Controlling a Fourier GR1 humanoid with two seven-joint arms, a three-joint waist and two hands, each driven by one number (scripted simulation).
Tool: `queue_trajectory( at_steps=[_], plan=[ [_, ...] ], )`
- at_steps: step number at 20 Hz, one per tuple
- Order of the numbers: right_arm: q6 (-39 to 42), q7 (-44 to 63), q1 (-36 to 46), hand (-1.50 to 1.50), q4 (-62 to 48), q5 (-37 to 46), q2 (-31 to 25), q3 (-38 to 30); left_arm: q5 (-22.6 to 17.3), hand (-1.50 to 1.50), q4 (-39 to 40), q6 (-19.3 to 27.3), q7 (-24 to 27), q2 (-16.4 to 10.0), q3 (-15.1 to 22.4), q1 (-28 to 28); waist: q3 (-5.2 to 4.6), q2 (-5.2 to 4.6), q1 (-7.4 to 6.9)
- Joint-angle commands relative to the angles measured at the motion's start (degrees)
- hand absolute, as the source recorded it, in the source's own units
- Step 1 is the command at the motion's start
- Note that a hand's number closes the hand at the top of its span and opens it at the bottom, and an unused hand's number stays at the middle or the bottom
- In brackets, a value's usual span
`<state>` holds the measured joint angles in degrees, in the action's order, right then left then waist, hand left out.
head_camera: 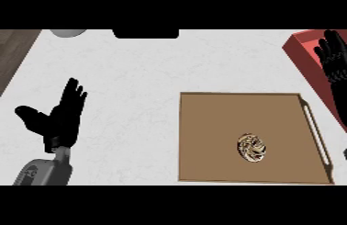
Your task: Pick the cupcake from the tray and place it in the cardboard box
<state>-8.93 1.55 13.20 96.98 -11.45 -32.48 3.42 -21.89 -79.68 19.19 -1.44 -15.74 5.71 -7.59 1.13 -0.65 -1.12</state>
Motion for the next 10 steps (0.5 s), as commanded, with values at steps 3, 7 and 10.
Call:
queue_trajectory(
  at_steps=[3,7,10],
  plan=[
    [-15.30,-0.55,-10.94,1.50,0.33,0.58,6.75,-9.12,1.14,0.00,-3.13,1.17,-0.84,-2.59,-1.37,0.21,-0.95,1.46,4.58],
    [-16.81,3.26,-26.05,1.50,-10.65,13.29,-2.43,-8.70,0.89,0.00,-5.05,-0.04,0.69,-3.66,-2.00,0.44,-1.89,-0.93,7.89],
    [-32.24,-2.39,-33.35,-1.50,-6.01,7.66,14.39,-16.13,0.46,0.00,-8.41,-1.84,-0.60,-5.06,-1.24,3.38,-1.02,1.72,6.24]
  ],
)
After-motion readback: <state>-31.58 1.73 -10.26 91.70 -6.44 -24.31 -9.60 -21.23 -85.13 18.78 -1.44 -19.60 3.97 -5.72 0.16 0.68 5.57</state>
